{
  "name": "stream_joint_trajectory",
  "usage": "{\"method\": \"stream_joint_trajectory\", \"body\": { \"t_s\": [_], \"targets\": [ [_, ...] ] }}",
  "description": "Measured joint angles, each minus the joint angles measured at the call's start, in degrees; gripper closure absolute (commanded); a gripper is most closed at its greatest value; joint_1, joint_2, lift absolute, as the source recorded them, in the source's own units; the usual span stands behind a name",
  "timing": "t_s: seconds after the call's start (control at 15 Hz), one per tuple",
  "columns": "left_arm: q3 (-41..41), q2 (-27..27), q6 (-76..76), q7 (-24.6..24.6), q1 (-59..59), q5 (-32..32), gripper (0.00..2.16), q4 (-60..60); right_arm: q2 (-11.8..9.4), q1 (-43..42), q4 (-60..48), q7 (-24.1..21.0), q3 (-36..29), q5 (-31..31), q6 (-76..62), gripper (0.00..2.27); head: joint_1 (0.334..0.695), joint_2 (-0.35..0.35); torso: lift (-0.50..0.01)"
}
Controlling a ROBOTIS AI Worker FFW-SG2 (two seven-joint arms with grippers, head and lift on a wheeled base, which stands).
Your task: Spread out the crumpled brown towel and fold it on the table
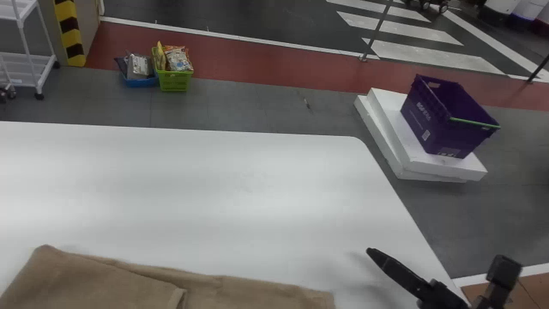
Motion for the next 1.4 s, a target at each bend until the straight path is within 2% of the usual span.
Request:
{"method": "stream_joint_trajectory", "body": {
  "t_s": [0.07,0.2,0.33,0.4,0.6,0.67,0.93,1.13,1.4],
  "targets": [
    [3.28,0.00,-0.12,-0.96,-0.55,2.09,0.06,0.29,0.00,0.05,-0.69,-0.58,0.82,0.32,0.42,0.13,0.695,-0.158,-0.127],
    [8.56,0.00,0.08,-2.08,-1.85,5.31,0.06,0.50,0.00,0.11,-2.14,-1.48,3.27,0.81,1.38,0.13,0.695,-0.096,-0.127],
    [11.60,0.00,0.12,-3.02,-4.19,6.00,0.06,1.53,0.00,0.75,-5.05,-1.54,5.35,0.81,4.79,0.13,0.695,-0.037,-0.127],
    [13.41,0.00,0.20,-3.91,-5.77,6.27,0.06,2.24,0.00,1.62,-7.72,-1.69,6.51,0.63,7.18,0.13,0.695,0.028,-0.127],
    [18.79,0.00,0.46,-6.50,-10.75,6.99,0.06,4.96,0.00,3.86,-16.98,-3.46,9.12,-0.28,17.69,0.14,0.695,0.128,-0.127],
    [20.40,0.00,0.41,-7.15,-12.10,7.00,0.06,6.02,0.00,4.77,-19.91,-4.86,10.44,-0.48,20.64,0.15,0.695,0.195,-0.127],
    [24.68,0.81,-0.48,-8.89,-15.56,6.88,0.06,11.16,0.00,11.32,-32.93,-15.49,18.89,-4.02,30.53,0.15,0.695,0.346,-0.127],
    [24.67,2.78,-3.43,-9.37,-17.17,6.88,0.06,15.03,0.00,15.90,-40.66,-25.90,27.11,-5.66,36.87,0.15,0.695,0.350,-0.127],
    [24.68,4.61,-6.28,-10.49,-18.40,6.82,0.06,18.37,0.00,17.57,-43.72,-39.11,36.91,-6.08,38.77,0.15,0.695,0.350,-0.127]
  ]
}}
